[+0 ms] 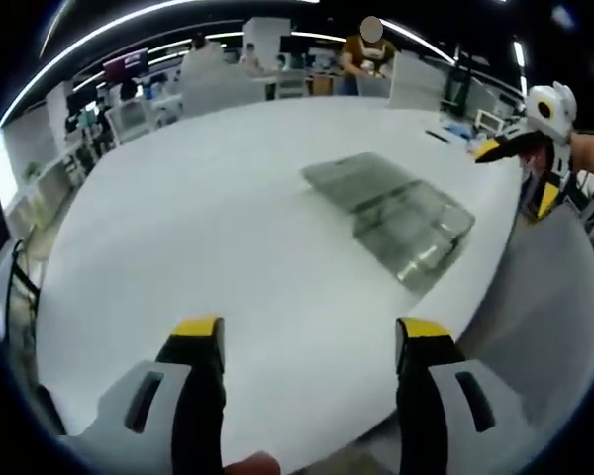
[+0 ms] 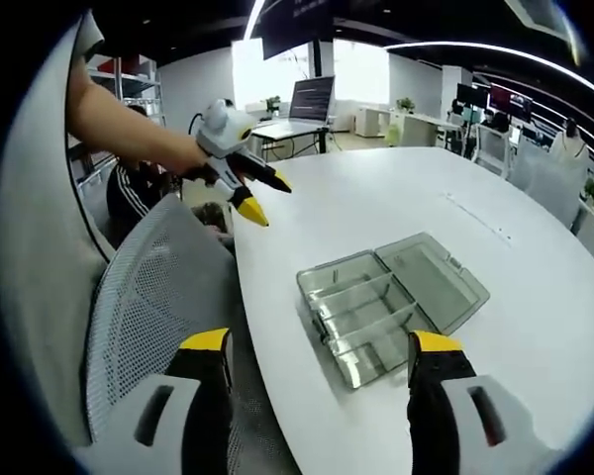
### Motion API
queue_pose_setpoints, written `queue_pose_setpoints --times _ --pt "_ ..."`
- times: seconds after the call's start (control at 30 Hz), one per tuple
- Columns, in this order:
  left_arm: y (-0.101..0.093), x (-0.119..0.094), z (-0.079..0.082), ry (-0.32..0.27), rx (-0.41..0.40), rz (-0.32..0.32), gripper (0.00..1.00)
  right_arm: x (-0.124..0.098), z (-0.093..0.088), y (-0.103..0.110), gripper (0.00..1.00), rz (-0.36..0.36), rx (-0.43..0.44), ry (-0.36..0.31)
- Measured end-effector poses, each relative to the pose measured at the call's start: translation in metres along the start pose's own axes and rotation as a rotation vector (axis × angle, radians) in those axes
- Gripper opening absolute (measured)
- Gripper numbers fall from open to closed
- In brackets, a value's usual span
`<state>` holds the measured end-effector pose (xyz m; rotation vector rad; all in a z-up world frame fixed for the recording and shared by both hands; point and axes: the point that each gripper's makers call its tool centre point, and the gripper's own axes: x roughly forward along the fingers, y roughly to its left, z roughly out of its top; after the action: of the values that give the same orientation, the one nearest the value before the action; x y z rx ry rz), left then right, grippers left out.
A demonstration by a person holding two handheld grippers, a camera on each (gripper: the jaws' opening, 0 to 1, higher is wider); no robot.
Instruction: Insert the divider into the dual guide fixture by aligning both edges with the guide slots and pushing it downward to the bottom, including one-sided entry, uneven engagement, binding, and posture correction.
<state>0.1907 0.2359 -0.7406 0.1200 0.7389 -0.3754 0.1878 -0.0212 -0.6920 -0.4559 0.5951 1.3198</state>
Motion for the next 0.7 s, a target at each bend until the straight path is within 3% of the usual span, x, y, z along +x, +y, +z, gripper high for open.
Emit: queue_pose_setpoints --times 0.33,0.7 --pt "0.023 0.004 -0.007 0.029 0.01 0.011 0.65 0.001 0.002 0.001 0.7 0.009 -0.004 -0.004" --pt "0.036 0.015 -0.015 0.079 0.073 -0.025 0.61 0.0 0.002 -0.001 0.7 0.009 -0.002 0.006"
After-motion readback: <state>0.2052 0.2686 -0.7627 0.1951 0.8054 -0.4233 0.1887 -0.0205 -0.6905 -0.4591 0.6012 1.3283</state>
